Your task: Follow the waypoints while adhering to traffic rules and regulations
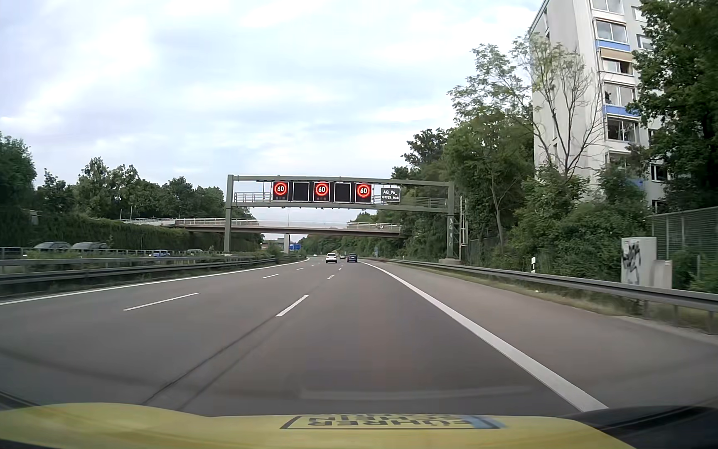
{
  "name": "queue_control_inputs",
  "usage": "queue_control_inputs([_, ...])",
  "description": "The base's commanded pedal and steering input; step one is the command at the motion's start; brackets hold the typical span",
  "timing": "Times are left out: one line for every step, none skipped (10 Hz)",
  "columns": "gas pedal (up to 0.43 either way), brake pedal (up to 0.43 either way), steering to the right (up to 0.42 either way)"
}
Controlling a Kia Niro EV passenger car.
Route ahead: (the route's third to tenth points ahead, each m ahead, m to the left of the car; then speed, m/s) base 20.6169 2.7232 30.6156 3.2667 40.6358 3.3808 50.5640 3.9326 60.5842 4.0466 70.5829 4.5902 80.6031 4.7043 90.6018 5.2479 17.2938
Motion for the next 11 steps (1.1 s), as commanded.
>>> queue_control_inputs([0.067,0.0,-0.006])
queue_control_inputs([0.067,0.0,-0.006])
queue_control_inputs([0.067,0.0,-0.005])
queue_control_inputs([0.067,0.0,-0.005])
queue_control_inputs([0.067,0.0,-0.005])
queue_control_inputs([0.067,0.0,-0.005])
queue_control_inputs([0.067,0.0,-0.005])
queue_control_inputs([0.067,0.0,-0.004])
queue_control_inputs([0.067,0.0,-0.004])
queue_control_inputs([0.067,0.0,-0.004])
queue_control_inputs([0.067,0.0,-0.004])
